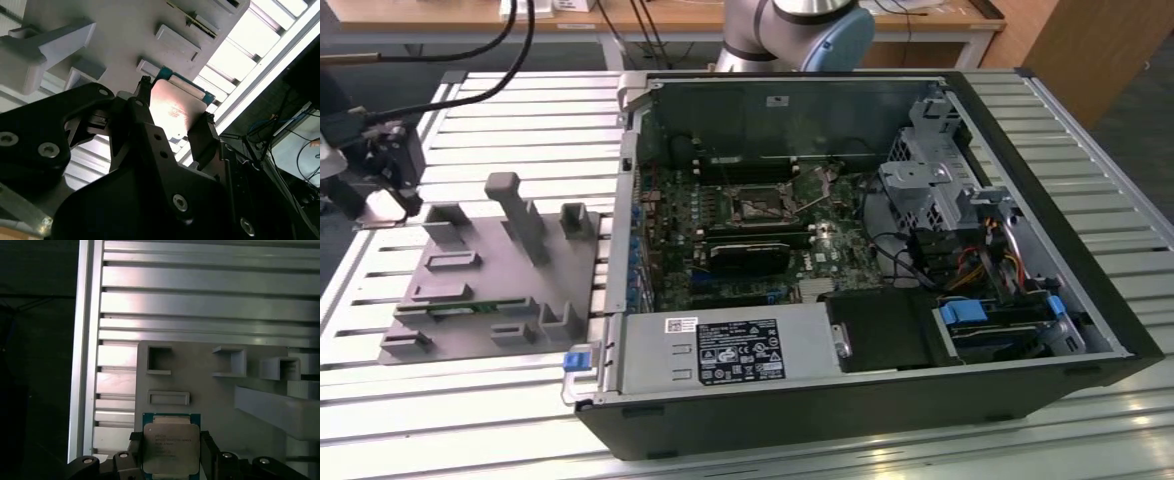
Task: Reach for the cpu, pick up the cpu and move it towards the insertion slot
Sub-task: 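Pick up the cpu and move it towards the insertion slot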
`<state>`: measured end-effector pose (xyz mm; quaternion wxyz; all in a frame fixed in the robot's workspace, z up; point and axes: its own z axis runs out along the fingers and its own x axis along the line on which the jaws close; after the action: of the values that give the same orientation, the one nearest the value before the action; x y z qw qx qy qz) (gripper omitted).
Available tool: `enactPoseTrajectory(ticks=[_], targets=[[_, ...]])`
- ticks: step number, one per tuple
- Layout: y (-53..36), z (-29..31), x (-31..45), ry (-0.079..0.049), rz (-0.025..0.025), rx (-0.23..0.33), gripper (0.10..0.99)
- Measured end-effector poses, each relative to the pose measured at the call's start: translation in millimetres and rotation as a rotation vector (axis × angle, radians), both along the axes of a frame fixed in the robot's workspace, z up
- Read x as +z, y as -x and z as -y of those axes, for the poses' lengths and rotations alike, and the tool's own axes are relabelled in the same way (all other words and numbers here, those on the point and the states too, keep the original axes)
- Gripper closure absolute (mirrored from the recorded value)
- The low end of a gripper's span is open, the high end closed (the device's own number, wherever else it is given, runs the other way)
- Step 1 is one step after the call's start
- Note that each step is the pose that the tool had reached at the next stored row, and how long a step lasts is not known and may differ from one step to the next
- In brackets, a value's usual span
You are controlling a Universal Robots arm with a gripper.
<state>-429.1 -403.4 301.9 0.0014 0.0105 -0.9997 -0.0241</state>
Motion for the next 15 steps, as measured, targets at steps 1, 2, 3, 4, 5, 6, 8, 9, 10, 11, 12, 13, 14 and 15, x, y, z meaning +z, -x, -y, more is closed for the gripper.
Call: enactPoseTrajectory(ticks=[1, 2, 3, 4, 5, 6, 8, 9, 10, 11, 12, 13, 14, 15], targets=[[0.0, -0.1, 3.6, 0.000, 0.0000, 0.000, 0.545], [0.0, -0.2, 7.4, 0.000, 0.0002, 0.000, 0.545], [0.0, -0.4, 12.0, 0.000, 0.0003, 0.000, 0.545], [0.0, -0.4, 16.7, 0.000, 0.0001, 0.000, 0.545], [0.0, -0.5, 21.2, 0.000, 0.0001, 0.000, 0.545], [0.1, -0.7, 25.7, 0.000, 0.0001, 0.000, 0.545], [0.0, -1.2, 34.7, 0.000, 0.0002, 0.000, 0.545], [0.1, -1.4, 39.2, 0.000, 0.0001, 0.000, 0.545], [0.1, -1.6, 43.7, 0.000, 0.0001, 0.000, 0.545], [0.0, -2.0, 48.5, 0.000, 0.0002, 0.000, 0.545], [0.1, -2.3, 53.0, 0.000, 0.0002, 0.000, 0.545], [0.1, -2.6, 57.6, 0.000, 0.0001, 0.000, 0.545], [0.1, -3.0, 62.1, 0.000, 0.0002, 0.000, 0.545], [0.1, -3.3, 66.6, 0.000, 0.0001, 0.000, 0.545]])
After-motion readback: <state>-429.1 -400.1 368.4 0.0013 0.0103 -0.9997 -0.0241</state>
